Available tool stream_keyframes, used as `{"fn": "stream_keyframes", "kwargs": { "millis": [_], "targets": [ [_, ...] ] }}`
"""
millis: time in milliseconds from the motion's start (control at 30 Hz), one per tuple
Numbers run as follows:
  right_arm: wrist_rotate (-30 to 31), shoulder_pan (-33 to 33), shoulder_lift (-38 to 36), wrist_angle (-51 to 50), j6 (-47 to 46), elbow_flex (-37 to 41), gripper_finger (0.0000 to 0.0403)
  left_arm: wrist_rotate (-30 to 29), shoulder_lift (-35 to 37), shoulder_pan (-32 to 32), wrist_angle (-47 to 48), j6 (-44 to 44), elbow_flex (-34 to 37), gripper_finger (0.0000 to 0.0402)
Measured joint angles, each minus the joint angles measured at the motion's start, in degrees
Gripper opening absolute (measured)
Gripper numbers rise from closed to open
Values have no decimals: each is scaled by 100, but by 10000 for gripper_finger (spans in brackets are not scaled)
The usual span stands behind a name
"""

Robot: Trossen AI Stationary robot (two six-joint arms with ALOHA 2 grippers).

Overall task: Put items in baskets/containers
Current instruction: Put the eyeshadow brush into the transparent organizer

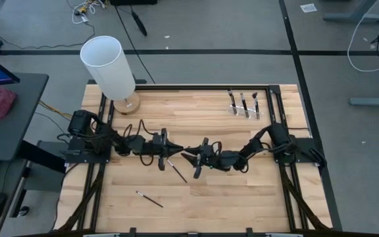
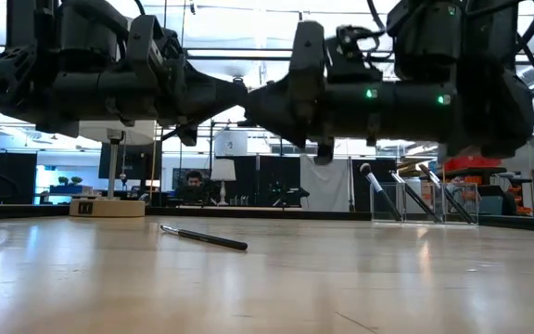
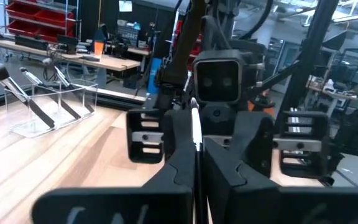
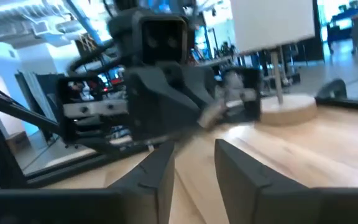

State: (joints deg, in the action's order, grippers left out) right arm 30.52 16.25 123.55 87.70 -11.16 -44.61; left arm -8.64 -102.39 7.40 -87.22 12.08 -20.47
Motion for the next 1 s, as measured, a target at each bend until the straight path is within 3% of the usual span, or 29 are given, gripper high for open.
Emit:
{"fn": "stream_keyframes", "kwargs": {
  "millis": [367, 567, 1000],
  "targets": [
    [454, 115, -394, 28, 166, 163, 99, 98, 4, -4, -121, -44, 0, 17],
    [334, 48, -409, 33, -35, 149, 96, 118, 4, -2, -174, -74, -2, 17],
    [233, 57, -409, 54, 115, 143, 36, 144, 4, -4, -170, -77, -6, 18]
  ]
}}
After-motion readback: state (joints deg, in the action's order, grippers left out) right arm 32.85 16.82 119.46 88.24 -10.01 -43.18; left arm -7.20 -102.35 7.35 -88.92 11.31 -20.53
